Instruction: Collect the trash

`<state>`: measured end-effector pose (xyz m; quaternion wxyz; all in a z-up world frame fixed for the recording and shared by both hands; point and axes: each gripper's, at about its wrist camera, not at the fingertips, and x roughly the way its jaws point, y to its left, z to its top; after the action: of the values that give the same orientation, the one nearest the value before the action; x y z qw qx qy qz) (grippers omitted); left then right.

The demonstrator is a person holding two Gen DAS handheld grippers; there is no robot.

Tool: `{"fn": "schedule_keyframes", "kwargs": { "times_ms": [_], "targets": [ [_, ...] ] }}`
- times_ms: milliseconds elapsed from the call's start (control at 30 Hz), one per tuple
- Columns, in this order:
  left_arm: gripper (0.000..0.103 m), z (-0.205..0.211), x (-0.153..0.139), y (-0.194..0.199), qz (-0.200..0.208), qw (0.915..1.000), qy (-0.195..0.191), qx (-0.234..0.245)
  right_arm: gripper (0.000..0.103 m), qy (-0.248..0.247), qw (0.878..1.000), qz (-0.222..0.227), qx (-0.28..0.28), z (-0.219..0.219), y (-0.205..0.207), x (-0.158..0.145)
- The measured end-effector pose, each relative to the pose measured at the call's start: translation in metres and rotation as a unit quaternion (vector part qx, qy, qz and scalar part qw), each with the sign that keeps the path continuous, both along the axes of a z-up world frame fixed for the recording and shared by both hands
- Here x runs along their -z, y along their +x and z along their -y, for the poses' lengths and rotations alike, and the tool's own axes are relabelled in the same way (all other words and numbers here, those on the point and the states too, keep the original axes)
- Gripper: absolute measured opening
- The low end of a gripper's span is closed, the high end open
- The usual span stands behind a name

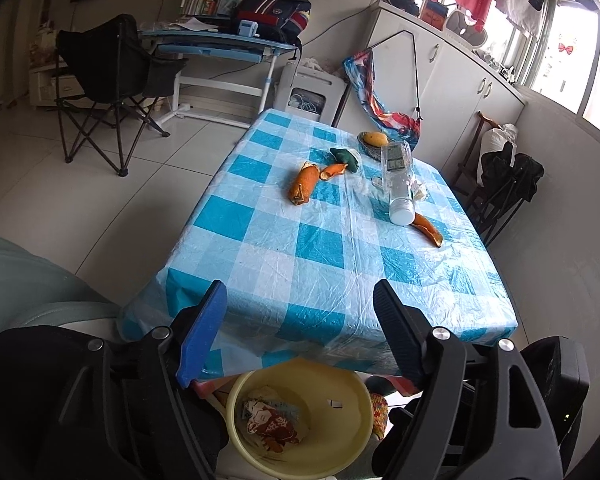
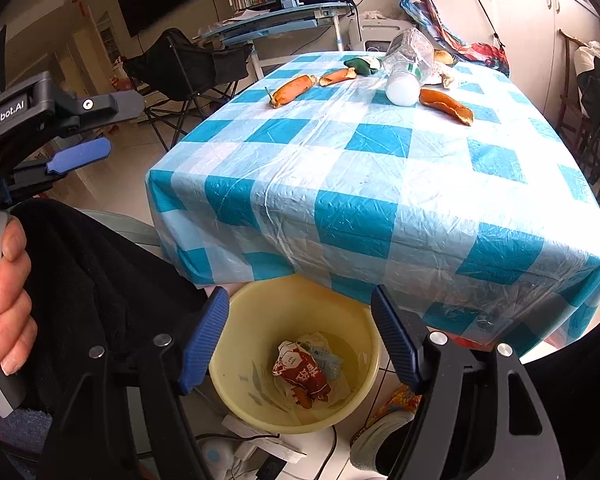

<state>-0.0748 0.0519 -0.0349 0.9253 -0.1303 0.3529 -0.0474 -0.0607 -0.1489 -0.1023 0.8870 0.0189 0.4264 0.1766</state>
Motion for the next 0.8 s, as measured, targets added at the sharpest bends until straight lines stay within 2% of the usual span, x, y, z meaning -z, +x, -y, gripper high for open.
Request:
{"fn": "schedule_keyframes", "kwargs": {
  "times_ms": [267,533,800],
  "targets": [
    [0.074,-0.003,-0.003,-0.002,0.013,0.9998,0.000,-0.012,0.074,-0.014,1.000,0.016,-0.018,-0.009,-0.003,-0.002],
    [0.079,0.003,-0.007,-0.007,0.029,0.9992,0.020,-0.016,0.076,-0.002,0.999,0.032,-0.013,-0.006,-0.004,-0.010],
    [0.082,0.007,-0.010,0.001,0.016,0.9997,0.019,0.002,0.080,-0.020,0.997,0.073,-0.008,0.003,0.009,-0.032]
  ]
}}
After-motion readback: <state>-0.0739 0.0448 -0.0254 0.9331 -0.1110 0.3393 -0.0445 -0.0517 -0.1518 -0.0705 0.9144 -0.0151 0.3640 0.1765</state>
